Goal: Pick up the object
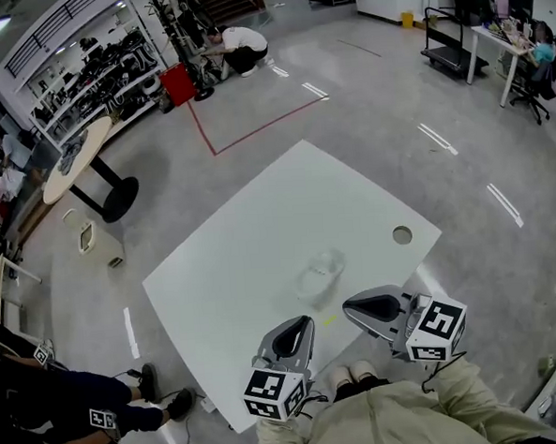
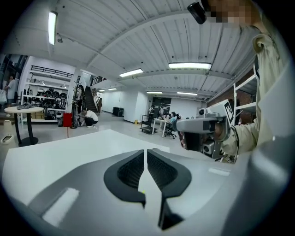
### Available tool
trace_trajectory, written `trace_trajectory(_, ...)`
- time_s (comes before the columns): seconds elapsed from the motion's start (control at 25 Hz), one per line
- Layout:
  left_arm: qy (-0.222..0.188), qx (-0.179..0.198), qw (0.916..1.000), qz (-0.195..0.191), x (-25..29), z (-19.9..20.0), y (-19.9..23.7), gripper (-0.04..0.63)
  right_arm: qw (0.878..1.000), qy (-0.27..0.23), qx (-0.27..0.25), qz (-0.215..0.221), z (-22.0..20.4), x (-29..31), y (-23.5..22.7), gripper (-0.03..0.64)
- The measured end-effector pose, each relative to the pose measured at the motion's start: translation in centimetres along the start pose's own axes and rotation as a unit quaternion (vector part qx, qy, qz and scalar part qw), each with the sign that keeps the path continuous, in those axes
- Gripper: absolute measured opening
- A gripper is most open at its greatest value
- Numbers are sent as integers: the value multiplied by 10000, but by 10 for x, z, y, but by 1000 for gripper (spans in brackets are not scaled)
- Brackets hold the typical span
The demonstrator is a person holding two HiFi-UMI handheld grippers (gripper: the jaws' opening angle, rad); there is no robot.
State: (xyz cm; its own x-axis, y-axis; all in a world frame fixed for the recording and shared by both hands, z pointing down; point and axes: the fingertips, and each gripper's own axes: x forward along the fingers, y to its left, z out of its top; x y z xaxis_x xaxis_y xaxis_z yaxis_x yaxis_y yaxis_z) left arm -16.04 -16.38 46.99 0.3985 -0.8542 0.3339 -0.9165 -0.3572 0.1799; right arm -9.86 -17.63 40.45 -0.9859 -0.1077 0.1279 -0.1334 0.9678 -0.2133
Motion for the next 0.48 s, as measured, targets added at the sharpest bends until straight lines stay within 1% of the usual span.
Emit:
trace_trajectory(0.12, 288, -70, 9995, 54, 20, -15, 10, 87, 10000, 42, 32, 20, -3, 3, -12, 3)
trace_trajectory(0.28, 705, -18, 9974, 176, 40, -34, 23, 237, 9997, 122, 204, 7, -10, 3, -19, 3)
trace_trajectory(0.32, 781, -21, 9967, 223, 44, -37, 29, 263, 9996, 141, 241, 7, -12, 4, -20, 3)
trace_trajectory(0.48, 1072, -150, 9934, 389, 68, -55, 58, 404, 9993, 197, 315, 37, -16, 12, -29, 3)
